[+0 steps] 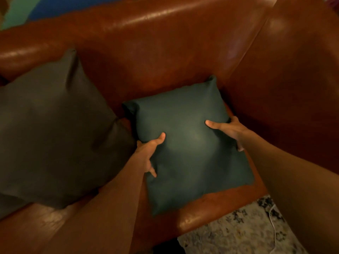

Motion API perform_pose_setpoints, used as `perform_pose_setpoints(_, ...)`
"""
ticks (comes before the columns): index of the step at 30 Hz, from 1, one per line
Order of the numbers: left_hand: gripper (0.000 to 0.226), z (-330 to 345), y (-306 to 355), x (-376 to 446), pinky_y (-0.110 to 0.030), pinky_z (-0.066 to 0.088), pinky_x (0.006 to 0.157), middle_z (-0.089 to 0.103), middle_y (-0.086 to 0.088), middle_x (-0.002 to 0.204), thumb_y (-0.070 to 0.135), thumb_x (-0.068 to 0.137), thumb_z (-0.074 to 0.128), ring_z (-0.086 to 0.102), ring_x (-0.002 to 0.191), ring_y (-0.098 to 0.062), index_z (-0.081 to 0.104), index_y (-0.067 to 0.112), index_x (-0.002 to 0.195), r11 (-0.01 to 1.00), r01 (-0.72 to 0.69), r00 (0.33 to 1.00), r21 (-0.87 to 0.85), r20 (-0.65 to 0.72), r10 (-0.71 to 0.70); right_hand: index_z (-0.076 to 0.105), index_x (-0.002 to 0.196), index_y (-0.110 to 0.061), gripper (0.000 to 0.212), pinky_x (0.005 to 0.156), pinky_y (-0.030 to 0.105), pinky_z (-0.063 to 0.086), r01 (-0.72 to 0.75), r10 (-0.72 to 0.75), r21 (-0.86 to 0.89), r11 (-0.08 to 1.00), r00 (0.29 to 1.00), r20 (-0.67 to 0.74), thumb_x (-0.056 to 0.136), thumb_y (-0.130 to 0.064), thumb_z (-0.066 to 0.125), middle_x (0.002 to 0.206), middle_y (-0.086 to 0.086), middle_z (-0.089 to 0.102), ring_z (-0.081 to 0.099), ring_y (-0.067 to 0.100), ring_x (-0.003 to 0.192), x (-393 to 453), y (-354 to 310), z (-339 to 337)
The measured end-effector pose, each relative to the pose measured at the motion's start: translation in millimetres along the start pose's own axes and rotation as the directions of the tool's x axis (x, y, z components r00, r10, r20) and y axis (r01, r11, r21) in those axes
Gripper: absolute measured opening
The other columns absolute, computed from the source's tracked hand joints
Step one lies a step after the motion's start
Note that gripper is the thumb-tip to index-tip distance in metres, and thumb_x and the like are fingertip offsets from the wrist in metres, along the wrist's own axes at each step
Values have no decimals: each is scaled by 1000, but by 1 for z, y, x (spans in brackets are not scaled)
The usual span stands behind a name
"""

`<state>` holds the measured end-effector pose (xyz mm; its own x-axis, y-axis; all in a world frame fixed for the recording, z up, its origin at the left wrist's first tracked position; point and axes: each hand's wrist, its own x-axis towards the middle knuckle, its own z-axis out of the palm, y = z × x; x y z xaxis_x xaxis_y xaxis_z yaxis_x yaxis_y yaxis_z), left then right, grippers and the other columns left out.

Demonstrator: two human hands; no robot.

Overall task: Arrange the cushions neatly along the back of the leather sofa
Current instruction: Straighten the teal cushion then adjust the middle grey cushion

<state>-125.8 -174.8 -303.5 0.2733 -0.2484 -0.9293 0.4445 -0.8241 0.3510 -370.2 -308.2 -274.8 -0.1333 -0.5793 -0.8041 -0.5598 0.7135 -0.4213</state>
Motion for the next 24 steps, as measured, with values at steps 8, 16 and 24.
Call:
perform_pose_setpoints(8, 73, 16, -10, -22, -70, 48, 91, 68, 7, 135, 40, 66, 92, 64, 122, -31, 58, 41, 131, 987, -56, 998, -150, 20, 59, 49, 141, -28, 118, 99, 44, 52, 130, -135, 134, 982, 990, 33, 38, -61, 93, 138, -1, 61, 63, 22, 113, -15, 10, -1)
perform_pose_setpoints(16, 88, 23, -7, -54, -42, 58, 102, 74, 4, 123, 52, 45, 88, 72, 112, -14, 63, 29, 127, 798, -589, 795, -127, -273, 542, 53, 130, -31, 88, 103, 44, 52, 381, -354, 248, 891, 924, -146, 53, -57, 89, 124, -9, 66, 64, 15, 114, -44, 6, -5)
perform_pose_setpoints(24, 95, -3, 13, -57, -24, 52, 105, 60, 2, 145, 35, 67, 89, 61, 129, -8, 45, 19, 150, 601, -787, 613, -143, -294, 733, 46, 141, -24, 94, 106, 34, 48, 684, -623, 186, 706, 724, -298, 62, -59, 84, 133, -9, 62, 60, 8, 123, -34, -43, 25)
